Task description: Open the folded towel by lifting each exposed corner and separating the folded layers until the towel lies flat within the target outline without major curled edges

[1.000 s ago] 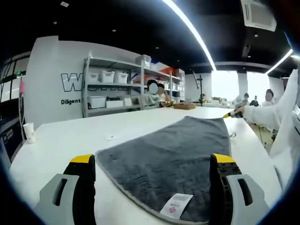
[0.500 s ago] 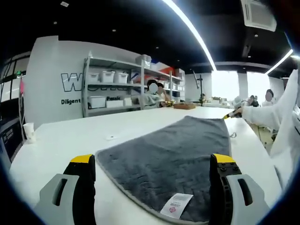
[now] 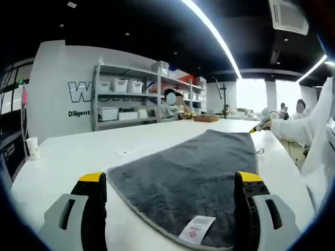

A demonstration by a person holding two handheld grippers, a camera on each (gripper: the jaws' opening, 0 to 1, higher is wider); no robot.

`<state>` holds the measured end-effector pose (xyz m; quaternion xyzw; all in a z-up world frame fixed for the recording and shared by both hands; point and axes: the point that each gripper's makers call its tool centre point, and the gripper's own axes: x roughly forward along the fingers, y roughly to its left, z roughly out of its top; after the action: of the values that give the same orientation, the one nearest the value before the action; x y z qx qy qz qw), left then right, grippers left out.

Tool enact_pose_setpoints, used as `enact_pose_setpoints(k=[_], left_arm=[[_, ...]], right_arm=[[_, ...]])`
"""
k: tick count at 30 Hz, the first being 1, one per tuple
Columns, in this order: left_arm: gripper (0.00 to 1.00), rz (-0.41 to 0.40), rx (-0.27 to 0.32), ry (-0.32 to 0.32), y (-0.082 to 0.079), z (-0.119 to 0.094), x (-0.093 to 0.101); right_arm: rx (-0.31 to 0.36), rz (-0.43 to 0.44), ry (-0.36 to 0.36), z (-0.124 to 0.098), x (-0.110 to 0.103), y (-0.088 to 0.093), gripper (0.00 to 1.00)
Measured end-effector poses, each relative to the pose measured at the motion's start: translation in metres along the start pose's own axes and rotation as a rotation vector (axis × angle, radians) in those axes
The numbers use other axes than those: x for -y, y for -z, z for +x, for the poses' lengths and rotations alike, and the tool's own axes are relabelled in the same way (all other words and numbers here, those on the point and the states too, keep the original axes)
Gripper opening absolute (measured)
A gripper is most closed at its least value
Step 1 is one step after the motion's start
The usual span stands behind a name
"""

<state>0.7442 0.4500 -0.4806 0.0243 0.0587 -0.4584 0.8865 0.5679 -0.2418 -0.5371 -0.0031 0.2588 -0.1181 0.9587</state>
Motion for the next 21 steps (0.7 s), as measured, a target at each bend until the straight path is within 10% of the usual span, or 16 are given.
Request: enact_pose_setpoints(k=[9,21], left_arm=[[1.00,0.000,0.003,-0.001,-0.001,-0.001,0.000],[1.00,0.002,0.007,0.000,-0.002,-0.001,0.000]], right_arm=[[0.083,0.005,-0.034,-0.009,-0.012,-0.026,0.06],[0.297,-0.071,-0.235,-0.033,-0.076,-0.076,0.51]])
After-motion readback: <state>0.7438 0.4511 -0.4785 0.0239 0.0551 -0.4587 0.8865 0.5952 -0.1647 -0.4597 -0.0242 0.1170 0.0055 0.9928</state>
